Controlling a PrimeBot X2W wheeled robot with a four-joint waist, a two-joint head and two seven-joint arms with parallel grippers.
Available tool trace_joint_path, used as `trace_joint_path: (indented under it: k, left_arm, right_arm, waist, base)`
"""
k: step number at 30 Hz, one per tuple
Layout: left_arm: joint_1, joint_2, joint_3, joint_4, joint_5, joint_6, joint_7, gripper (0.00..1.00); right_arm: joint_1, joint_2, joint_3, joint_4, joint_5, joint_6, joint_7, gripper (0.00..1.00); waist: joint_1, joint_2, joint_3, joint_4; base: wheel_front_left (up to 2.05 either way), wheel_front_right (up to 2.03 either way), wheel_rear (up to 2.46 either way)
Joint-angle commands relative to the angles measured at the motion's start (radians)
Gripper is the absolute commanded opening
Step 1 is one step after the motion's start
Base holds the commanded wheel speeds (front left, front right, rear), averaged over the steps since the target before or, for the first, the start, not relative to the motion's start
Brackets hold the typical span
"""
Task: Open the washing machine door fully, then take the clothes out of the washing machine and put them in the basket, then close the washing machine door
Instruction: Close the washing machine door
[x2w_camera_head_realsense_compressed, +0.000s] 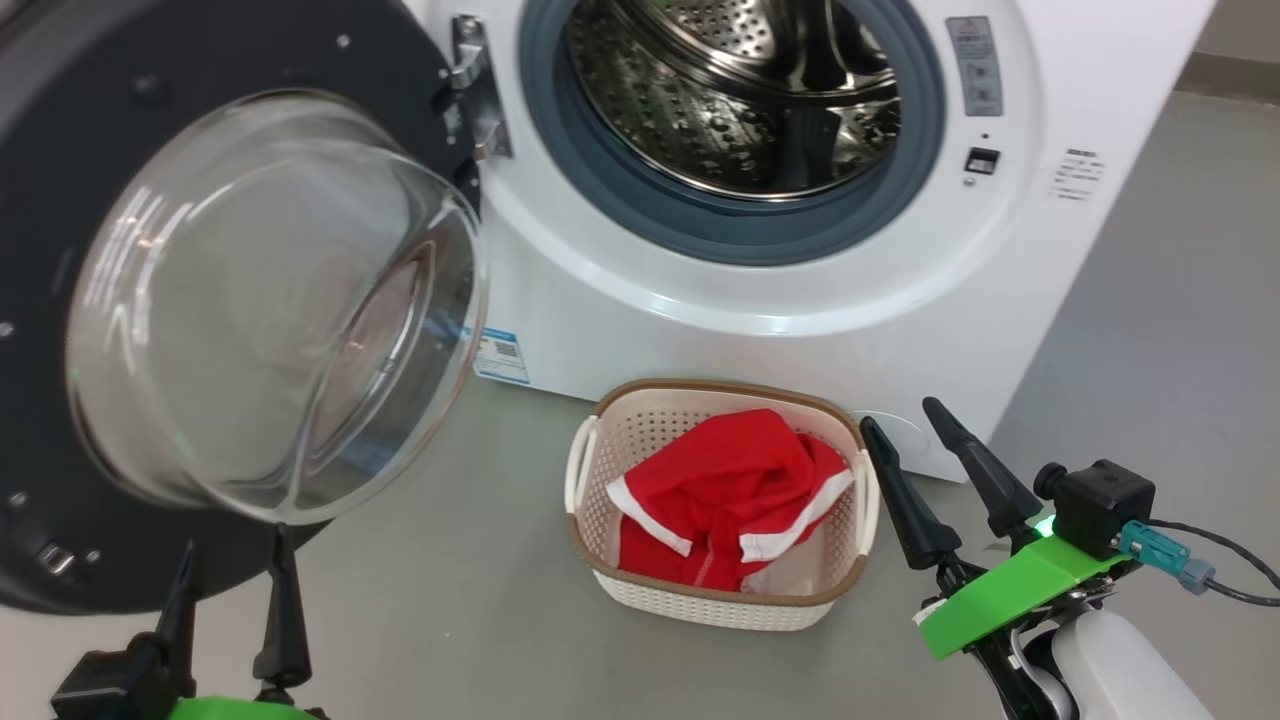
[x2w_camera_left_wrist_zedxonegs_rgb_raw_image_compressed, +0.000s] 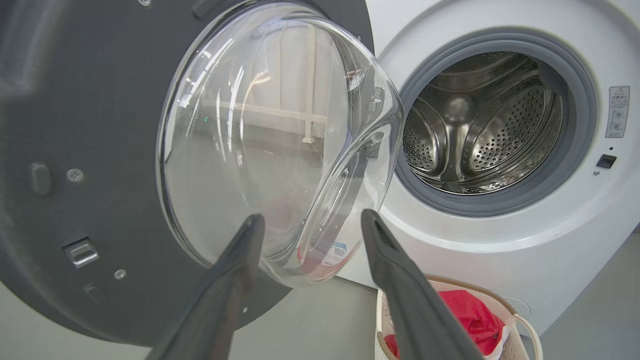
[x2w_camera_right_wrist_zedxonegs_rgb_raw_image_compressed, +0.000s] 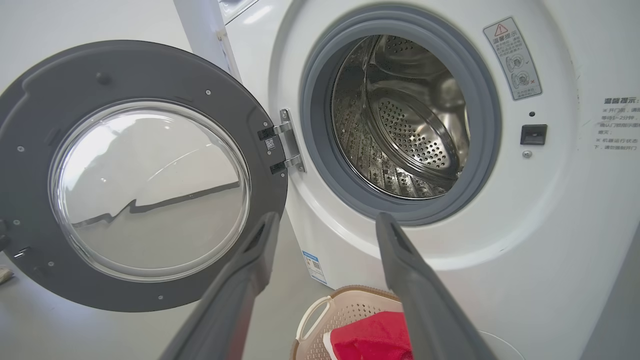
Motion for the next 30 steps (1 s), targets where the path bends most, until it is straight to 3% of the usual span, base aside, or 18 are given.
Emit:
trace_joint_path:
  k: [1,12,30]
  left_arm:
    - [-0.02,0.024,0.038,-0.021,0.006,0.013,-0.007,1.0]
    - [-0.003,0.027,0.037,-0.028,0.012,0.042,0.0,1.0]
    - [0.003,0.049,0.036,-0.041,0.011,0.053,0.011,1.0]
  right_arm:
    - [0.004,0.004,0.024,-0.02,0.004,0.002,-0.005,1.0]
    - [0.004,0.007,0.033,-0.018,0.006,0.002,-0.005,1.0]
    - [0.009,0.01,0.054,-0.008,0.014,0.002,-0.005,1.0]
  waist:
    - [-0.0001,0.0,-0.009,0.042]
    - [-0.0001,0.0,-0.01,0.121]
    - [-0.0001,0.0,-0.024,0.145]
  base:
    - [0.0,0.0,0.0]
    - [0.0,0.0,0.0]
    - [0.0,0.0,0.0]
